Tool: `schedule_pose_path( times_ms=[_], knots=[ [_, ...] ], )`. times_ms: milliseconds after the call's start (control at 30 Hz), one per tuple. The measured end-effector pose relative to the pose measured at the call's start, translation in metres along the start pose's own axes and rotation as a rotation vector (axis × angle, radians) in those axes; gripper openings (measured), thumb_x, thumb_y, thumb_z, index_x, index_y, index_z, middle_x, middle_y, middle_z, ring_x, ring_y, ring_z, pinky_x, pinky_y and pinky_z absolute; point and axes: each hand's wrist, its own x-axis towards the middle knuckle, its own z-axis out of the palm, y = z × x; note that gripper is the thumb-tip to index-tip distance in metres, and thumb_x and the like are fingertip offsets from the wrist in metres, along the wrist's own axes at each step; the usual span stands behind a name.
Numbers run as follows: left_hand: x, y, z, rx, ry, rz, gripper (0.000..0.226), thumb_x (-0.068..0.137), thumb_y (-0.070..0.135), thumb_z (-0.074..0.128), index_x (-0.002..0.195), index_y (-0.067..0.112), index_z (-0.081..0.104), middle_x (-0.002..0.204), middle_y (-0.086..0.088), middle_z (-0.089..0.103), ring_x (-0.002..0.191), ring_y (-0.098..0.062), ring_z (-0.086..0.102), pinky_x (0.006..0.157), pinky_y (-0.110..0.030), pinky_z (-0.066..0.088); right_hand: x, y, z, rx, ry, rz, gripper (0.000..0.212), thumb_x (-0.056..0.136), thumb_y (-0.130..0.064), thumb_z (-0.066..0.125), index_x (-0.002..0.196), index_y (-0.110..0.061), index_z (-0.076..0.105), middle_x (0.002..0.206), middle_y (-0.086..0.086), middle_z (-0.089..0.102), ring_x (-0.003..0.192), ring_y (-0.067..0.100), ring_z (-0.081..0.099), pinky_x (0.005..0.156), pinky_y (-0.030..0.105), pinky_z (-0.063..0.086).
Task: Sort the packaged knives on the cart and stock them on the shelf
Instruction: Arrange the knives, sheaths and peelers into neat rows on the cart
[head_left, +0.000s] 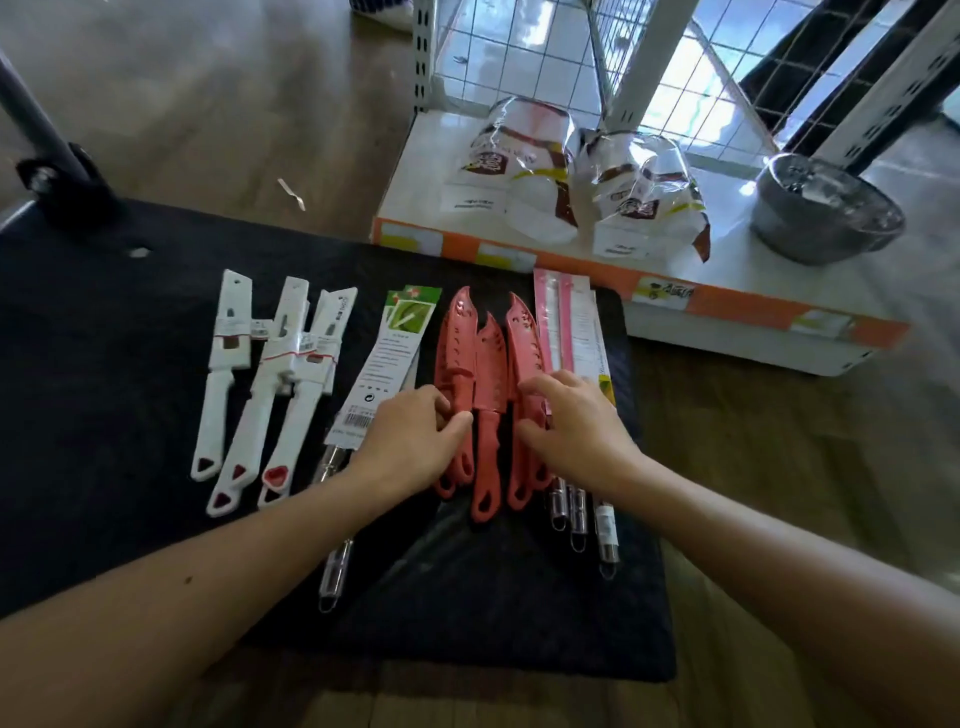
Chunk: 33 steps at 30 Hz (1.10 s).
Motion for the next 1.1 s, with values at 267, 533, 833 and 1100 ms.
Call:
schedule_pose_path(
  times_ms=[267, 533, 833, 1100],
  knots=[
    [-0.004, 0.002, 0.003, 0.160, 0.014, 0.151, 0.050, 0.090, 0.035, 0.051, 0.135, 0.014, 0.041, 0.136, -0.005, 0.045, 0.126, -0.023, 0.040, 0.105, -0.031, 0.032, 0.001, -0.004, 0.002, 0.010, -0.019, -0.038, 0.045, 0.089, -0.019, 0.052, 0.134, -0.015, 0.047, 0.137, 0.002, 0.048, 0.127, 0.020, 0.040, 0.104, 0.031, 0.035],
    [0.039, 0.056, -0.049, 0.488, -0.128, 0.300, 0.044, 0.091, 0.030, 0.047, 0.130, 0.009, 0.045, 0.131, -0.012, 0.052, 0.121, -0.027, 0.048, 0.100, -0.040, 0.042, 0.017, 0.006, -0.044, -0.009, -0.025, 0.025, 0.036, 0.090, -0.021, 0.055, 0.125, -0.011, 0.055, 0.128, 0.007, 0.058, 0.118, 0.022, 0.054, 0.097, 0.033, 0.044],
    [0.011, 0.039, -0.001, 0.416, -0.174, 0.355, 0.035, 0.091, 0.035, 0.046, 0.121, 0.017, 0.054, 0.120, -0.001, 0.061, 0.116, -0.021, 0.049, 0.095, -0.038, 0.045, -0.005, 0.044, -0.012, 0.121, 0.095, 0.092, 0.032, 0.092, -0.022, 0.054, 0.123, -0.012, 0.057, 0.125, 0.005, 0.057, 0.102, 0.016, 0.058, 0.085, 0.025, 0.049],
    [0.009, 0.056, 0.017, 0.375, -0.121, 0.494, 0.044, 0.092, 0.034, 0.045, 0.134, 0.019, 0.044, 0.137, 0.000, 0.049, 0.130, -0.019, 0.036, 0.108, -0.036, 0.033, -0.016, 0.059, -0.005, 0.161, 0.226, 0.163, 0.022, 0.089, -0.024, 0.059, 0.106, -0.011, 0.061, 0.102, -0.001, 0.056, 0.088, 0.015, 0.058, 0.075, 0.026, 0.049]
  ],
)
